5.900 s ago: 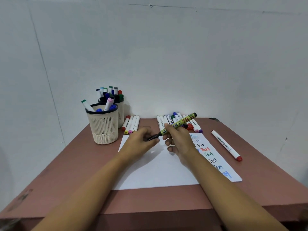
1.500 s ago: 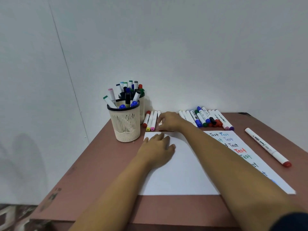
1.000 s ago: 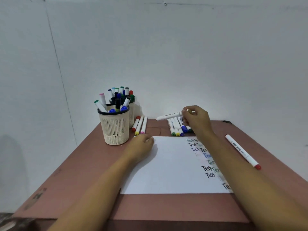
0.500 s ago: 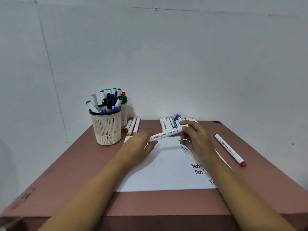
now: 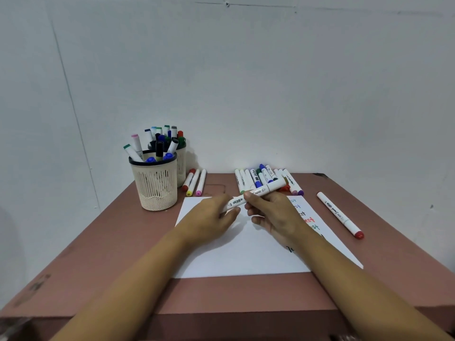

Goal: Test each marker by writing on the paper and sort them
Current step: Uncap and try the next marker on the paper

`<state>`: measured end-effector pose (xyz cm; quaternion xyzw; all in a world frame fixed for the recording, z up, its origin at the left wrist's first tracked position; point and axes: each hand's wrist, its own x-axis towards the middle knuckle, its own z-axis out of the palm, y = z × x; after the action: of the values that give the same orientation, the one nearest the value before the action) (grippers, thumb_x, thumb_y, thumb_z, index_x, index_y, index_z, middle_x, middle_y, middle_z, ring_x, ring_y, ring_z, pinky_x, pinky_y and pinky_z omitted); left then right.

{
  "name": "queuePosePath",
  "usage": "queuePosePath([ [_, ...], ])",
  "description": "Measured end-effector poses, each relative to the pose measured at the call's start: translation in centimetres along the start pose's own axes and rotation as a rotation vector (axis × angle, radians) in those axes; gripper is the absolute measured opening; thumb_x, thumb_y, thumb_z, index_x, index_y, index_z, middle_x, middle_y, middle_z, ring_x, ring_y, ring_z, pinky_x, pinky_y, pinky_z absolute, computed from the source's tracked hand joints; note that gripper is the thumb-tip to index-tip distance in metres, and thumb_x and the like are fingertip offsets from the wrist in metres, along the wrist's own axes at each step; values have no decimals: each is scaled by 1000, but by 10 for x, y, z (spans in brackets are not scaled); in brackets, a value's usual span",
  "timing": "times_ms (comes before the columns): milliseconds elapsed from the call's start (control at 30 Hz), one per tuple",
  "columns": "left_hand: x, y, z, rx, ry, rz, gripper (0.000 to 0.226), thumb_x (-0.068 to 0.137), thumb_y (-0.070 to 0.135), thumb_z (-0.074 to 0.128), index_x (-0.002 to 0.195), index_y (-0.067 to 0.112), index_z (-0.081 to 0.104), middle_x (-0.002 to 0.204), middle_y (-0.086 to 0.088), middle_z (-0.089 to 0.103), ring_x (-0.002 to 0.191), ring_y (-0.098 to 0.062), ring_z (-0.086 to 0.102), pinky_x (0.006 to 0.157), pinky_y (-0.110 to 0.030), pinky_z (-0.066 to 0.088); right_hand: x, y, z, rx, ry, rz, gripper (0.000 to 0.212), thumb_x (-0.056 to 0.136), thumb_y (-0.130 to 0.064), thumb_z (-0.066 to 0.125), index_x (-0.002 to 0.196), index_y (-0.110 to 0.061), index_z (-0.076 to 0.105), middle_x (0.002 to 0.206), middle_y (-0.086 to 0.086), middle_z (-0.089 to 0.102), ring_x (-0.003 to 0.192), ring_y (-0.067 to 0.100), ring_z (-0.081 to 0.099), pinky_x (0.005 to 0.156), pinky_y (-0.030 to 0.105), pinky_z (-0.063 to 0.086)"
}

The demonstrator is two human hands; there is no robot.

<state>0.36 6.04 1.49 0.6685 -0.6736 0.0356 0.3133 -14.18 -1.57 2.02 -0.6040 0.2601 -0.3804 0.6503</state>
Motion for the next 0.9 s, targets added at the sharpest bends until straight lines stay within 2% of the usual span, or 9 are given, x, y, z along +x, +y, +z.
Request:
queuePosePath([
  [100, 1, -1, 1, -52, -62, 15, 34, 98, 27, 45, 68, 30, 30, 63, 10, 40, 57, -5, 40, 54, -14, 31, 2, 2, 1, 17, -8, -12, 13, 91, -18, 62, 84, -9, 67, 63, -2, 61, 57, 3, 56, 54, 16, 44],
  [267, 0, -1, -1, -54, -70, 34, 23, 99, 30, 44, 77, 30, 34, 61, 12, 39, 57, -3, 40, 53, -14, 29, 5, 2, -1, 56, -74, -13, 17, 94, -16, 56, 84, -5, 64, 61, -1, 57, 55, 4, 53, 53, 15, 44],
  [467, -1, 0, -2, -159, -51, 3, 26, 96, 34, 49, 72, 41, 40, 60, 10, 42, 59, 1, 45, 54, -15, 28, 7, 0, -3, 46, -108, -28, 18, 94, -17, 54, 84, -6, 63, 62, 0, 56, 56, 5, 52, 53, 15, 45],
  [533, -1, -1, -1, -187, -31, -7, 17, 95, 37, 50, 78, 38, 48, 60, 10, 43, 61, 4, 46, 55, -14, 30, 6, -1, -3, 40, -110, -44, 17, 95, -16, 53, 85, -7, 62, 62, -1, 55, 57, 5, 52, 54, 16, 45],
  [600, -2, -2, -2, -196, 0, -20, 14, 93, 38, 53, 87, 27, 59, 60, 10, 44, 61, 3, 46, 56, -14, 32, 4, -2, -3, 28, -102, -57, 16, 95, -16, 53, 84, -7, 62, 62, -1, 55, 57, 5, 51, 54, 17, 44],
  [667, -1, -4, -4, -204, 4, -53, 18, 90, 40, 58, 98, 25, 60, 70, 10, 53, 68, -2, 48, 61, -16, 34, 3, -3, -1, 48, -62, -60, 16, 95, -16, 54, 83, -8, 61, 62, 0, 53, 57, 6, 50, 53, 17, 43],
  [733, 0, -7, -5, -168, -3, -118, 29, 86, 43, 63, 111, 30, 57, 83, 8, 59, 78, -9, 52, 69, -23, 39, 2, -6, -2, 135, 32, -39, 16, 96, -16, 55, 82, -10, 59, 64, 2, 50, 54, 7, 48, 50, 19, 39],
  [833, 1, -15, -5, -24, 52, -164, 24, 91, 32, 58, 113, 23, 56, 70, 8, 55, 72, -9, 51, 62, -24, 35, 4, -11, -10, 309, 182, 17, 12, 98, -19, 52, 91, -11, 57, 70, 6, 56, 53, 14, 55, 48, 23, 45],
  [900, 0, -17, -5, -3, 106, -167, 22, 95, 25, 51, 113, 16, 59, 75, 0, 63, 81, -17, 56, 63, -27, 35, 4, -10, -13, 406, 196, 58, 16, 99, -20, 48, 102, -7, 56, 81, 13, 62, 58, 24, 64, 51, 28, 55],
])
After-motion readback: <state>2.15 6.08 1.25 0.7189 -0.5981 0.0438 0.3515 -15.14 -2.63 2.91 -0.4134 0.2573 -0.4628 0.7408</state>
